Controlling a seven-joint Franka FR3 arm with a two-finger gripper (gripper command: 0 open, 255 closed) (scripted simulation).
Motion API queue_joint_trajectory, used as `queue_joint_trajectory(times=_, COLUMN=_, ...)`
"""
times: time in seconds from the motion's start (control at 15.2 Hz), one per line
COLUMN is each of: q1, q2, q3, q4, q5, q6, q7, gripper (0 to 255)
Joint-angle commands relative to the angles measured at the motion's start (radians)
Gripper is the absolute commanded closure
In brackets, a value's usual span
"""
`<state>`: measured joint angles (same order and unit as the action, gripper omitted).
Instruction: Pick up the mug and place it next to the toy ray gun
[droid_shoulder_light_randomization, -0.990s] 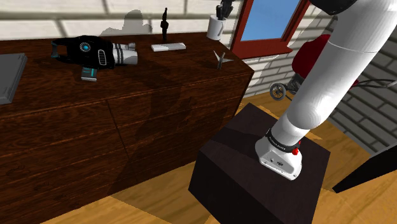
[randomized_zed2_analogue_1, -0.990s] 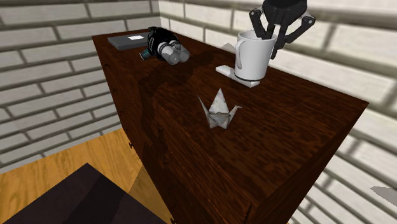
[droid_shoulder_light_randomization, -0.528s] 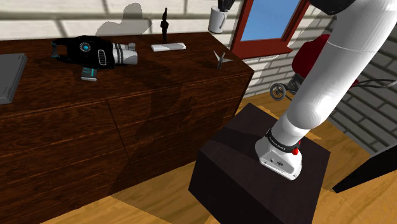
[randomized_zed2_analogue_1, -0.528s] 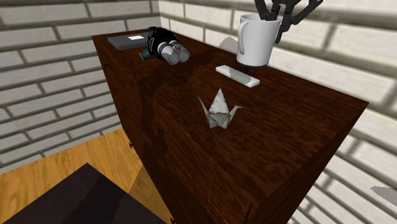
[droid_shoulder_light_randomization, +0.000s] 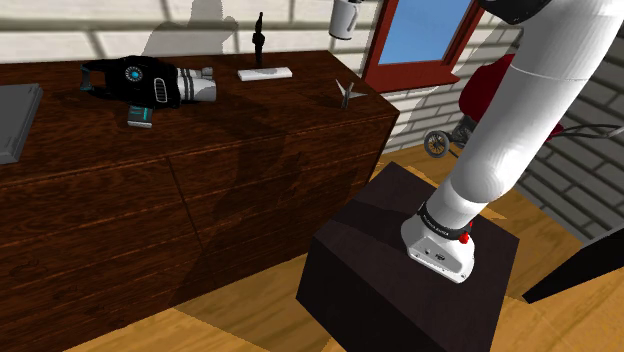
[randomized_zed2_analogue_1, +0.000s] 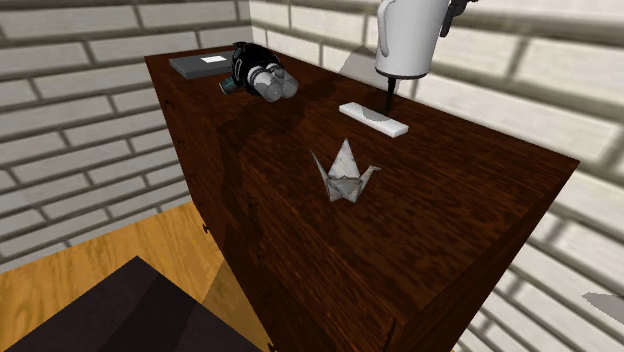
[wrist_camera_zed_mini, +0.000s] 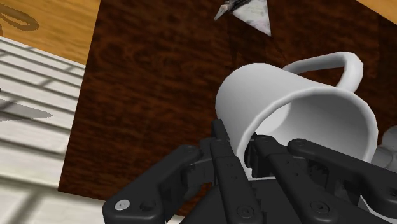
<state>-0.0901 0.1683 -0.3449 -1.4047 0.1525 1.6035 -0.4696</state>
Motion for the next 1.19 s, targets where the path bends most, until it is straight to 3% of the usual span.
queue_joint_trajectory(times=0.0, q1=-0.003, q2=0.006, q3=-0.001, q4=0.041, q5=0.002, q6=-0.035, q7=0.001, gripper=255)
queue_joint_trajectory(times=0.66, q1=0.133, q2=-0.089, q3=0.090, q4=-0.073, q5=-0.048, q6=0.011, q7=0.219, gripper=255)
queue_joint_trajectory(times=1.12, q1=0.223, q2=-0.101, q3=0.166, q4=-0.089, q5=-0.067, q6=0.030, q7=0.384, gripper=255)
